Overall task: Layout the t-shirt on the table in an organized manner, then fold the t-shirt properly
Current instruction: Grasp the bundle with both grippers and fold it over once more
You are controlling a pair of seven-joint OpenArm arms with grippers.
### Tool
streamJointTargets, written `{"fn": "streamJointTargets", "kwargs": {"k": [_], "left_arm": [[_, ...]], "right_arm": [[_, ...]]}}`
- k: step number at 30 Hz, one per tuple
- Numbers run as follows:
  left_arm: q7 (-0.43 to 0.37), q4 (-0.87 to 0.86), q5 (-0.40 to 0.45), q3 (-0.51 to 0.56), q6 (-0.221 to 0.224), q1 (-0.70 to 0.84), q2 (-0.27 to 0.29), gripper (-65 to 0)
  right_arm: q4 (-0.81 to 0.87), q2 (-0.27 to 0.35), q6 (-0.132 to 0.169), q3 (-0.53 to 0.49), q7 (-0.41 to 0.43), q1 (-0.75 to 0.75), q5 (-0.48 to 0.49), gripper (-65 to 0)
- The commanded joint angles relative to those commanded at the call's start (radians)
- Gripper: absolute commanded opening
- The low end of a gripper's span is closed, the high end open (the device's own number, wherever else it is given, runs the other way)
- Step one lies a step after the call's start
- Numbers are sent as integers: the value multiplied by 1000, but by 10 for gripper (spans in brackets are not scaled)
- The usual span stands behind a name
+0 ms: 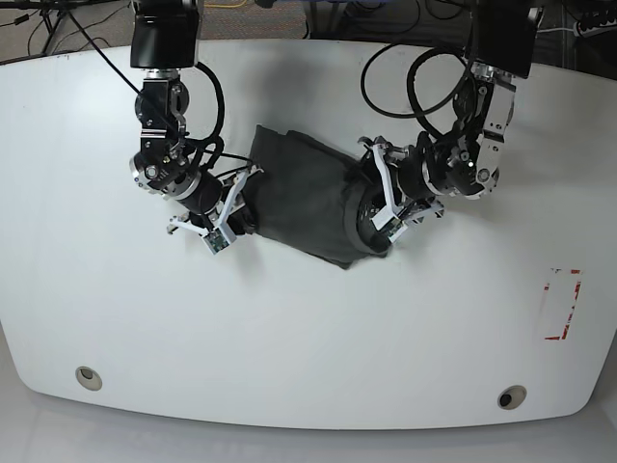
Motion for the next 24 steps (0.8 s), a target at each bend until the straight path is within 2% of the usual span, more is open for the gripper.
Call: {"fn": "streamJointTargets", "kwargs": {"k": [8, 14, 17, 21, 24], "left_arm": [[-2, -100, 2, 3, 0, -86, -26, -292], [-3, -224, 2, 3, 0, -176, -26, -292], [-29, -279, 2, 3, 0, -221, -26, -292], [-69, -310, 2, 3, 0, -259, -37, -292], [-68, -308, -3, 2, -2, -281, -46, -292]], "right_arm": [[-46, 3, 0, 0, 48, -43, 0, -528], [9, -3, 0, 2, 48, -106, 0, -528], [57, -6, -5, 0, 48, -150, 0, -528], [115, -43, -8, -2, 46, -209, -2, -528], [157, -66, -8, -5, 46, -244, -9, -528]]}}
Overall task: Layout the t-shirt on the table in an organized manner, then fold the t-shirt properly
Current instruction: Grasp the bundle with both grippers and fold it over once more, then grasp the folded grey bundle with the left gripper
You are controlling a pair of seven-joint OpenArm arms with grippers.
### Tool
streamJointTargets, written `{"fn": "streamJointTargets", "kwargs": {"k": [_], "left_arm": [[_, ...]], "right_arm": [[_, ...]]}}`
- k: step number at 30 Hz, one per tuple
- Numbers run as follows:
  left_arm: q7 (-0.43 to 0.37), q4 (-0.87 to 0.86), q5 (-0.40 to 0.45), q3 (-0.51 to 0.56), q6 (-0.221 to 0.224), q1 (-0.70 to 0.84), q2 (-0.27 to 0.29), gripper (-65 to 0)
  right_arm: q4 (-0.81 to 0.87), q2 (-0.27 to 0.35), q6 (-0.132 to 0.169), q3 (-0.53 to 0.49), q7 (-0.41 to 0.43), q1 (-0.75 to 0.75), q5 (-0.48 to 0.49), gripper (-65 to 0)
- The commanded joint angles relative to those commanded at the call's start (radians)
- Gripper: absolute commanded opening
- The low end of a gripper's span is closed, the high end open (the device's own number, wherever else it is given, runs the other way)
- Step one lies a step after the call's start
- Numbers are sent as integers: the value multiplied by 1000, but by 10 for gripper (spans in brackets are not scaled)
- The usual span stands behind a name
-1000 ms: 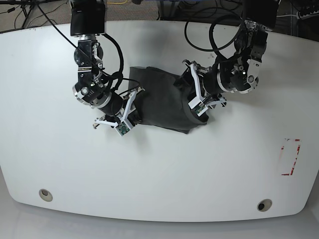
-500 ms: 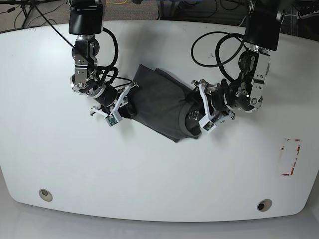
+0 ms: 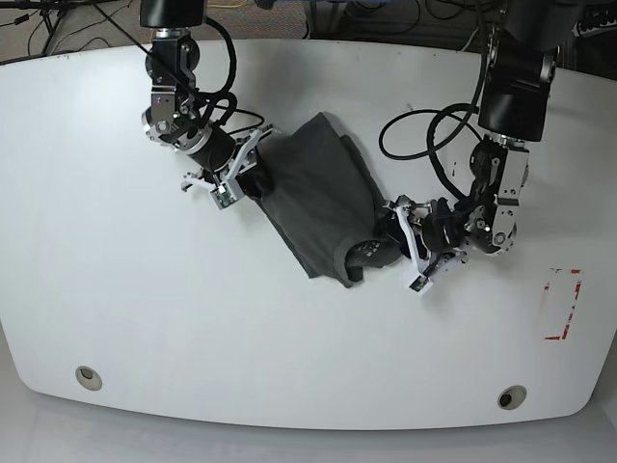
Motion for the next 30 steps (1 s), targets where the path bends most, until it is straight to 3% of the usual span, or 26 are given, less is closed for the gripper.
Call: {"fn": "streamJointTargets", "kwargs": {"k": [4, 13, 17, 24, 30], "left_arm": [[28, 63, -6, -20, 0, -15, -2, -292], [204, 330, -32, -241, 0, 18, -2, -292], [264, 431, -81, -328, 0, 63, -2, -292], [331, 569, -149, -443, 0, 196, -8, -292], [333, 629, -150, -497, -3, 362, -63, -292]], "right_arm": [[57, -14, 0, -3, -3, -29, 0, -528], [232, -23, 0, -3, -133, -35, 8, -528], [282, -26, 0, -25, -167, -9, 9, -528], [242, -37, -2, -94, -203, 92, 9, -528], [78, -75, -3, -114, -192, 201, -5, -528]]}}
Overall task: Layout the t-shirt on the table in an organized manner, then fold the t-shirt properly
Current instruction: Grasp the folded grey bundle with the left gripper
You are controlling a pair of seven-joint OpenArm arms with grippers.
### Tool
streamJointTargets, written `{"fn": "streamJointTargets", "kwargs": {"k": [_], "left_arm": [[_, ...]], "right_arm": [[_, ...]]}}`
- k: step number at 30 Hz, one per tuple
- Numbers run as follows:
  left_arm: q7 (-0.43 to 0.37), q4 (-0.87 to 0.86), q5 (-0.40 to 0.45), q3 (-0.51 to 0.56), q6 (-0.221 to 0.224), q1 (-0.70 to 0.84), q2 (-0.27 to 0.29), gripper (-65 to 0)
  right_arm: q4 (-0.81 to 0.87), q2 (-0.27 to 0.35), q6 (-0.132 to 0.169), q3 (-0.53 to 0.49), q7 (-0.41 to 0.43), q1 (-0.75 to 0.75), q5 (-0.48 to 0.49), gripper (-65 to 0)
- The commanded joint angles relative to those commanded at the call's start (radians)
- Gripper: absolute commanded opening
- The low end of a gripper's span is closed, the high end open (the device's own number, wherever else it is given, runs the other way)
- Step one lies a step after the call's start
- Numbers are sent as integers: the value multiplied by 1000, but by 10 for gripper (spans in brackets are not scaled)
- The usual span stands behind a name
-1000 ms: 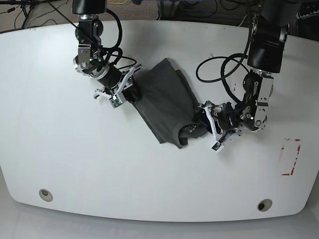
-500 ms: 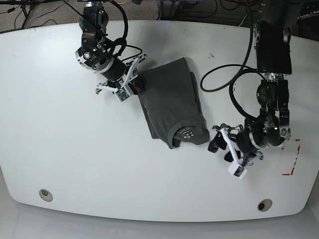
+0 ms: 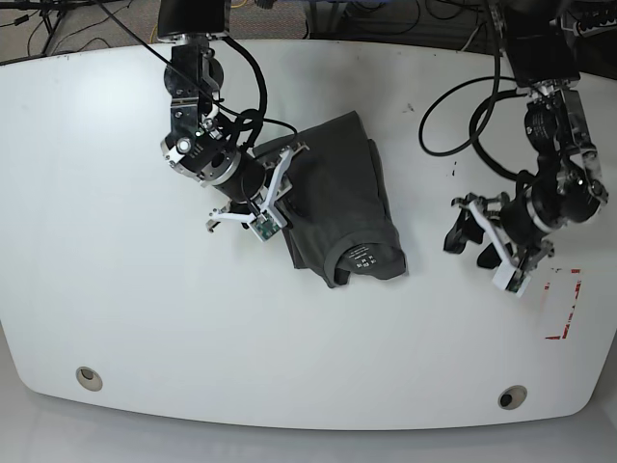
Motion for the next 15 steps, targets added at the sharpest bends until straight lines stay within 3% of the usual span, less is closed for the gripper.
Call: {"fn": "streamJointTargets", "kwargs": {"k": [3, 9, 11, 15], "left_arm": [[-2, 3, -2, -26, -48, 75, -23, -292], [-3, 6, 3, -107, -187, 178, -44, -292], [-3, 6, 3, -133, -196, 203, -48, -292], [-3, 6, 3, -152, -196, 212, -46, -292]], "right_arm": [[-86, 0, 0, 0, 46, 31, 2, -528], [-282, 11, -2, 3, 190, 68, 2, -528], [-321, 23, -3, 3, 206, 74, 2, -528], [-311, 26, -38, 3, 209, 72, 3, -528]]}}
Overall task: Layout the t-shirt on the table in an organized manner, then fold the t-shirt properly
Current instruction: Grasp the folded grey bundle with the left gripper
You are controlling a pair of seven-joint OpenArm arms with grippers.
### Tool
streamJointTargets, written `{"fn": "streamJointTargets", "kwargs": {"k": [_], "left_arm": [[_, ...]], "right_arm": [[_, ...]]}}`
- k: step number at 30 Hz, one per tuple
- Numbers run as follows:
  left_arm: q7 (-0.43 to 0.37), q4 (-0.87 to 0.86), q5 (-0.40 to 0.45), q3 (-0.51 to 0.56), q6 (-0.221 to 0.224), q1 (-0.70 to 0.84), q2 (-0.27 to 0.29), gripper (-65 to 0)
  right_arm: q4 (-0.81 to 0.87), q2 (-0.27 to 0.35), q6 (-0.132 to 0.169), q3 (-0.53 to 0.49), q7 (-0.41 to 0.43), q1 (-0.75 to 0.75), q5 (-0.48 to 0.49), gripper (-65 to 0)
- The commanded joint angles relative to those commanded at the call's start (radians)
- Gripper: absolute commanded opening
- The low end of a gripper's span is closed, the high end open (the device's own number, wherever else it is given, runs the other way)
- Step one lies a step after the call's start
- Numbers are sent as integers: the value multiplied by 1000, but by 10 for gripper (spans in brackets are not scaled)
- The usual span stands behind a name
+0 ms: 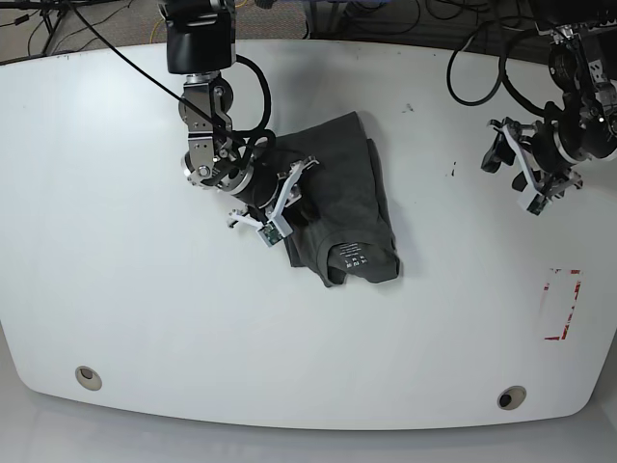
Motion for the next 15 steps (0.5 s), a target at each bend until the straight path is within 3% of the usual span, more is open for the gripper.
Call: {"fn": "streamJointTargets", "kwargs": {"k": [4, 9, 15], "left_arm": [[0, 2, -3, 3, 0, -15, 11, -292], [0, 2, 38, 69, 4, -107, 94, -292], [0, 0, 138, 201, 150, -212, 201, -292]], "right_arm": [[132, 0, -18, 2, -18, -28, 2, -528], [276, 5, -20, 2, -124, -43, -2, -528], [379, 55, -20, 3, -173, -64, 0, -528]]}}
